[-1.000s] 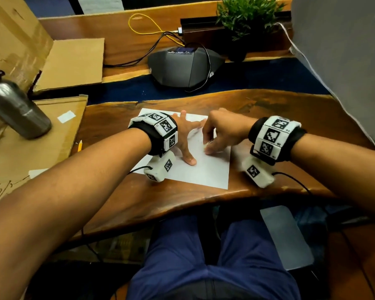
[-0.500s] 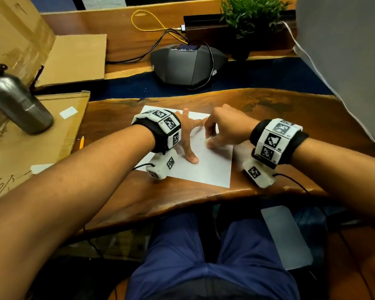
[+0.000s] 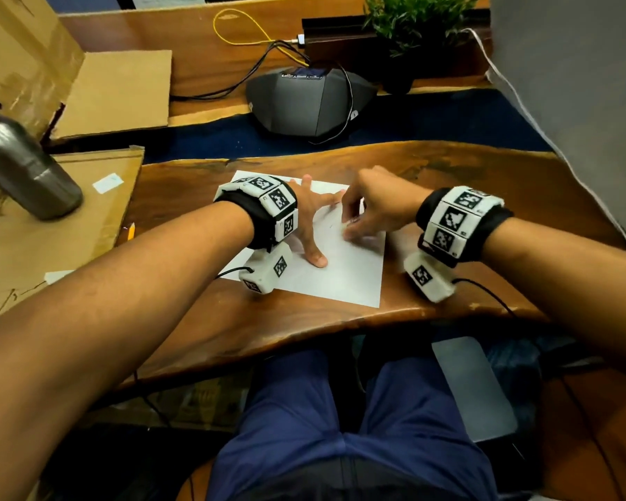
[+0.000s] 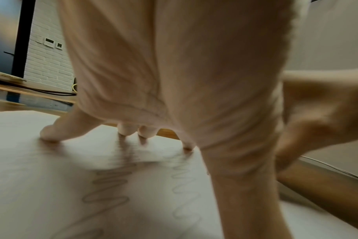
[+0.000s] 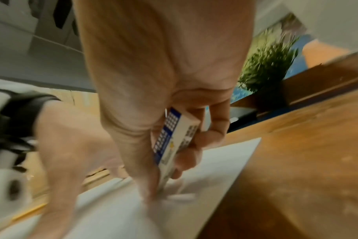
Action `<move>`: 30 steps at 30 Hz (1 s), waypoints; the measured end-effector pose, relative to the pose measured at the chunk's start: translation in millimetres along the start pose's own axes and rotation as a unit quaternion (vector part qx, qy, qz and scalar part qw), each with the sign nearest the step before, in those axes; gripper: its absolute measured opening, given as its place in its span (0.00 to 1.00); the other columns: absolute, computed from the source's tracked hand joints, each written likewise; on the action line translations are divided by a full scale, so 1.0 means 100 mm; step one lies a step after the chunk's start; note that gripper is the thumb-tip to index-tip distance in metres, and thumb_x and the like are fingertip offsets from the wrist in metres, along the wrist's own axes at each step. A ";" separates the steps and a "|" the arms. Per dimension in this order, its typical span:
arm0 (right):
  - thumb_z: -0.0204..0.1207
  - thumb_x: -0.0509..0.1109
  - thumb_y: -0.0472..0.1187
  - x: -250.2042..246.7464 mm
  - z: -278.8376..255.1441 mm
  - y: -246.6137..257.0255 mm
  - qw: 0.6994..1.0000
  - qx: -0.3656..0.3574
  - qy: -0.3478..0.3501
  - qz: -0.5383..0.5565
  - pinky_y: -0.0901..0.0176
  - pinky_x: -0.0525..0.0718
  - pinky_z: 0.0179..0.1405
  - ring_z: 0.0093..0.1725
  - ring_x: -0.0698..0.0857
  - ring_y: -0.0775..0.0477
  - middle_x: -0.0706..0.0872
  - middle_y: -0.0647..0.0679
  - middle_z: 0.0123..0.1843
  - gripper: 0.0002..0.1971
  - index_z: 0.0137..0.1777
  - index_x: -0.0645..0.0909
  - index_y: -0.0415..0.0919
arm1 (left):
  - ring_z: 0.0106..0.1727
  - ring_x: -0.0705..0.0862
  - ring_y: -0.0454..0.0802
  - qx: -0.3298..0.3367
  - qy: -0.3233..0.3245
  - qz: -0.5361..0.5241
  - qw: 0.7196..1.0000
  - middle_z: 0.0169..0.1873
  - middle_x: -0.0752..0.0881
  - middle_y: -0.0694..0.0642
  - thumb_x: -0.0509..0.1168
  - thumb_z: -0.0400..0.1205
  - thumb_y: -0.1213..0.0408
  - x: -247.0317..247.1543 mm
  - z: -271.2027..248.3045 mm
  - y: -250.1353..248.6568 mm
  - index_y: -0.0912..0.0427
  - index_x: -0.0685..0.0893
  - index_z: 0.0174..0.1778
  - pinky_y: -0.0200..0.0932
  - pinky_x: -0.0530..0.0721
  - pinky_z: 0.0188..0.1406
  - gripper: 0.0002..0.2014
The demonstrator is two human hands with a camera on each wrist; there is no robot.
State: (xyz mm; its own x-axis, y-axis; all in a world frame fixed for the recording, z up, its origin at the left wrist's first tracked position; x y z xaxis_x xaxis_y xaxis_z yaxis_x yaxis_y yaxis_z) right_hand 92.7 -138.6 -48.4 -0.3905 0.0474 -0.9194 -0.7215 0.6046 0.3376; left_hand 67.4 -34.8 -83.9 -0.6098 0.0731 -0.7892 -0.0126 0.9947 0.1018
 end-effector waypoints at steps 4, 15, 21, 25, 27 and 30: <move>0.70 0.83 0.47 0.10 -0.02 0.12 0.999 -0.027 0.020 -0.019 0.66 0.82 0.33 0.36 0.85 0.56 0.87 0.59 0.35 0.07 0.36 0.88 0.49 | 0.86 0.48 0.68 -0.005 -0.005 0.011 1.000 0.86 0.34 0.58 0.80 0.49 0.27 -0.01 -0.01 0.02 0.24 0.35 0.80 0.75 0.58 0.77 0.72; 0.70 0.83 0.48 0.16 -0.03 0.15 0.997 -0.030 0.064 0.008 0.69 0.79 0.33 0.35 0.84 0.59 0.88 0.59 0.36 0.07 0.38 0.89 0.47 | 0.86 0.46 0.69 -0.002 -0.007 0.001 1.000 0.86 0.33 0.59 0.80 0.51 0.29 0.00 -0.01 0.02 0.27 0.36 0.81 0.74 0.57 0.78 0.71; 0.69 0.83 0.48 0.00 0.10 0.03 0.999 -0.009 -0.023 -0.026 0.59 0.86 0.36 0.38 0.86 0.54 0.89 0.54 0.38 0.07 0.39 0.89 0.47 | 0.86 0.48 0.70 -0.001 -0.018 0.014 1.000 0.86 0.35 0.60 0.79 0.50 0.28 0.00 0.00 0.00 0.26 0.35 0.81 0.74 0.60 0.77 0.71; 0.70 0.83 0.48 0.14 0.04 0.16 0.998 -0.034 0.056 -0.014 0.64 0.82 0.34 0.36 0.85 0.57 0.88 0.59 0.36 0.07 0.39 0.90 0.48 | 0.86 0.45 0.69 -0.003 -0.006 0.002 1.000 0.86 0.33 0.58 0.78 0.48 0.27 0.01 0.01 0.02 0.26 0.35 0.81 0.75 0.57 0.78 0.73; 0.68 0.84 0.49 -0.01 0.12 0.00 1.000 0.005 0.004 -0.007 0.58 0.86 0.37 0.39 0.87 0.54 0.89 0.56 0.37 0.08 0.39 0.90 0.48 | 0.86 0.46 0.69 -0.005 -0.008 0.006 1.000 0.86 0.33 0.58 0.78 0.49 0.27 0.01 0.01 0.02 0.27 0.36 0.81 0.74 0.59 0.78 0.72; 0.69 0.84 0.48 -0.01 0.12 0.04 0.999 0.001 -0.026 -0.031 0.58 0.87 0.37 0.38 0.87 0.53 0.90 0.53 0.38 0.07 0.39 0.90 0.47 | 0.86 0.47 0.69 -0.002 -0.013 0.010 1.000 0.86 0.34 0.59 0.79 0.52 0.28 0.00 0.01 0.02 0.28 0.38 0.82 0.73 0.59 0.78 0.70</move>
State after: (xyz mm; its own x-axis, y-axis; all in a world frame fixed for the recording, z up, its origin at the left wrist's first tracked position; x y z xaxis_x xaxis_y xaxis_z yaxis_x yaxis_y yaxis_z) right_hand 97.5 -126.9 -48.6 -0.3141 0.0512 -0.9480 -0.7427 0.6088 0.2789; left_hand 67.9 -33.2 -84.7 -0.5888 0.0954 -0.8026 -0.0032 0.9927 0.1203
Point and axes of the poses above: each hand's wrist, its own z-axis towards the middle knuckle, its own x-axis out of the palm, y = z × x, the point moved 8 cm from there along z, towards the middle knuckle
